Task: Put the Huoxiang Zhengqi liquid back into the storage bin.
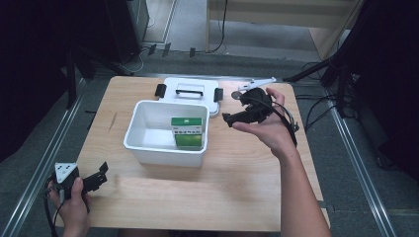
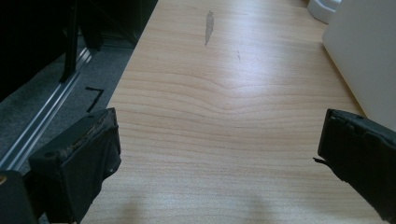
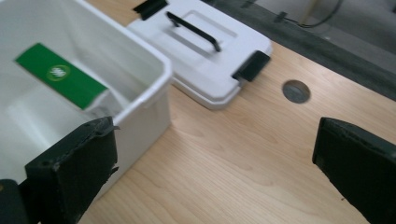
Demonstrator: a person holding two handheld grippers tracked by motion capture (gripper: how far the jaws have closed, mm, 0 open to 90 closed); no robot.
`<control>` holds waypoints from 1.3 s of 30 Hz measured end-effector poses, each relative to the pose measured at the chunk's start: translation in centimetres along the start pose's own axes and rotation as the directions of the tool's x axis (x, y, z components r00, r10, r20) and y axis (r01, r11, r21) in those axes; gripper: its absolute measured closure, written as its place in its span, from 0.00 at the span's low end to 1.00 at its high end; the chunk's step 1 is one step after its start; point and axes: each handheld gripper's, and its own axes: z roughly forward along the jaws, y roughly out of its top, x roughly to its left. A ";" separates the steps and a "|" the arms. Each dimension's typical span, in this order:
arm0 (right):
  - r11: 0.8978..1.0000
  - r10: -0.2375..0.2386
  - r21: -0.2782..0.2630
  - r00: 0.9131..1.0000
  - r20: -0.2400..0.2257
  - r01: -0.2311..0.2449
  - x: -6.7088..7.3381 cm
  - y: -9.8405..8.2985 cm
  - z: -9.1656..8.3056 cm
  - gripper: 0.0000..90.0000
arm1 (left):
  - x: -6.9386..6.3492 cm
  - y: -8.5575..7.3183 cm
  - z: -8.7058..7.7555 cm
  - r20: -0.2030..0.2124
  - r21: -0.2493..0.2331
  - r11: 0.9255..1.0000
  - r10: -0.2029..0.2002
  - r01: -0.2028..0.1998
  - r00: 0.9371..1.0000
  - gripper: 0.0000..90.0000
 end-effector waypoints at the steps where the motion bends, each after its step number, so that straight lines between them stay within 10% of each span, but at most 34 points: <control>1: 1.000 0.000 0.000 1.000 0.000 0.000 0.0 0.0 0.0 0.00 | 0.0 0.0 0.0 0.000 0.000 1.000 0.000 0.000 1.000 0.00; 13: 0.991 0.070 -0.126 0.991 0.113 -0.055 -0.9 -6.3 -0.9 0.00 | 0.0 0.0 0.1 0.000 0.003 1.000 0.000 0.000 1.000 0.00; 31: 0.976 0.156 -0.179 0.975 0.157 -0.127 -2.0 -15.0 -0.7 0.00 | 0.0 0.0 0.0 -0.002 0.002 1.000 0.000 0.000 1.000 0.00; 39: 0.965 0.227 -0.177 0.953 0.201 -0.192 -3.0 -19.2 -1.4 0.00 | -0.1 0.0 0.0 -0.003 0.002 1.000 0.000 0.000 1.000 0.00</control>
